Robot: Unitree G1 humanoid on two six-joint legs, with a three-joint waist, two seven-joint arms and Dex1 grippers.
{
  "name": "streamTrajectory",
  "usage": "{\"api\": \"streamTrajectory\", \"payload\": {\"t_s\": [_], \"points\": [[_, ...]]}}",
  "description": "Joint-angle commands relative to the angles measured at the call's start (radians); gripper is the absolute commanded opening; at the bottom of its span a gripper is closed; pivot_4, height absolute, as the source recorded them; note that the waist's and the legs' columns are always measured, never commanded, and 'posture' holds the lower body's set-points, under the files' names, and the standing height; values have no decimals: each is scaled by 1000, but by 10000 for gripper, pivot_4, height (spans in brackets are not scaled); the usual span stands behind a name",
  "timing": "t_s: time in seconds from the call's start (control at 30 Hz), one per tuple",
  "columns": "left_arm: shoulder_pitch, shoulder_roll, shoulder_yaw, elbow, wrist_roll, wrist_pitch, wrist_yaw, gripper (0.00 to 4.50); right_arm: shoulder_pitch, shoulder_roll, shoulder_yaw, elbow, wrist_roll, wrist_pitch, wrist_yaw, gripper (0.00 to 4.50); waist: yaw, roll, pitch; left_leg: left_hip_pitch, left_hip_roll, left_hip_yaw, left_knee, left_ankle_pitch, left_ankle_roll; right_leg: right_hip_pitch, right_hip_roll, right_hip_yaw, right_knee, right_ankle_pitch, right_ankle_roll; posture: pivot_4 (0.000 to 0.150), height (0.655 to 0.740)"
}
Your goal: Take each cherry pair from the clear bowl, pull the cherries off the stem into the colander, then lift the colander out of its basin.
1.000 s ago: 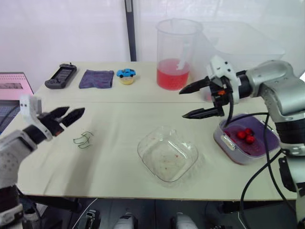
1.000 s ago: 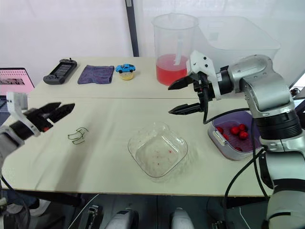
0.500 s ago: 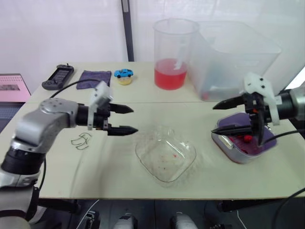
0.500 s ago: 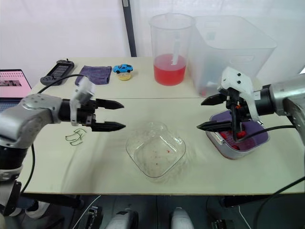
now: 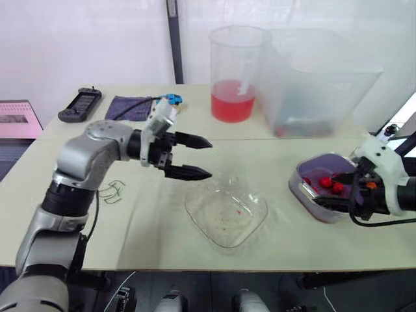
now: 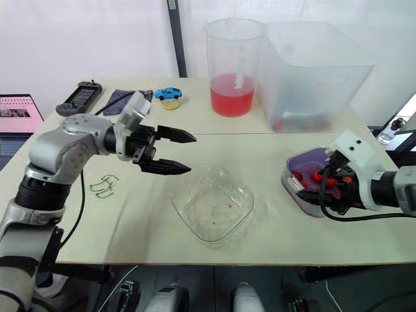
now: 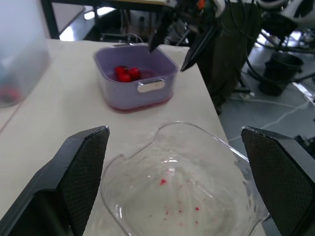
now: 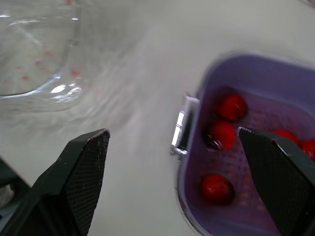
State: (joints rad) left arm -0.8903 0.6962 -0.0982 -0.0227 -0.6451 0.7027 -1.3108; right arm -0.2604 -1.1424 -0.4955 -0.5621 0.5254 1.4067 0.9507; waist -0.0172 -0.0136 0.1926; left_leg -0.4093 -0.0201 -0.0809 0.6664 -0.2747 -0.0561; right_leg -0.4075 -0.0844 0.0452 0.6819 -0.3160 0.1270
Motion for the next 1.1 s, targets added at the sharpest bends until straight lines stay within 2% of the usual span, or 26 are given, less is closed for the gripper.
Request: {"api": "streamTrajectory", "payload": {"t_s": [0.03, 0.23, 0.33, 0.4, 0.57, 0.67, 0.9, 1.1], "points": [[3, 21, 85, -75, -51, 41, 45, 44791, -89, 63, 43, 22, 26, -74, -54, 45000, -2, 0, 0, 0, 0, 0, 0, 0, 0, 1, 0, 0, 0, 0, 0, 1500, 7337], [45, 33, 140, -109, -63, 44, 86, 44791, -213, 23, 148, 120, 4, -68, -135, 45000, 2, 0, 0, 0, 0, 0, 0, 0, 0, 0, 0, 0, 0, 0, 0, 1500, 7337], [70, 24, 159, -132, -62, 30, 114, 44791, -284, -79, 204, 159, -4, 121, -196, 45000, 6, 0, 0, 0, -1, -1, 0, 0, 0, 0, -2, -1, 0, 0, 0, 1500, 7337], [83, 17, 168, -133, -49, 15, 140, 44791, -346, -133, 266, 225, 79, 198, -213, 45000, 3, 0, 0, 0, -1, -1, 0, 0, 0, 0, -2, -1, 0, 0, 0, 1500, 7337], [89, -13, 167, -116, -19, -29, 200, 44791, -451, -161, 364, 322, 281, 208, -331, 45000, -3, 0, 0, 0, 0, 0, 0, 0, 0, 0, -1, -1, -1, 0, 0, 1500, 7337], [106, -8, 156, -135, -22, -30, 195, 44791, -450, -155, 397, 341, 338, 208, -416, 45000, -2, 0, 0, -1, -1, 1, -1, 0, 0, -1, -1, -1, -1, 0, 0, 1500, 7337], [109, 1, 155, -151, -27, -21, 204, 44791, -421, -50, 442, 317, 468, 208, -588, 45000, -1, 0, 0, -1, -1, 1, 0, 0, 0, -1, -2, -1, 0, 0, 0, 1500, 7337], [110, 1, 151, -156, -28, -13, 215, 44791, -422, 20, 448, 320, 478, 208, -682, 45000, -1, 0, 0, -1, -1, 0, 0, 0, 0, -1, -2, -1, 0, 0, 0, 1500, 7337]]}}
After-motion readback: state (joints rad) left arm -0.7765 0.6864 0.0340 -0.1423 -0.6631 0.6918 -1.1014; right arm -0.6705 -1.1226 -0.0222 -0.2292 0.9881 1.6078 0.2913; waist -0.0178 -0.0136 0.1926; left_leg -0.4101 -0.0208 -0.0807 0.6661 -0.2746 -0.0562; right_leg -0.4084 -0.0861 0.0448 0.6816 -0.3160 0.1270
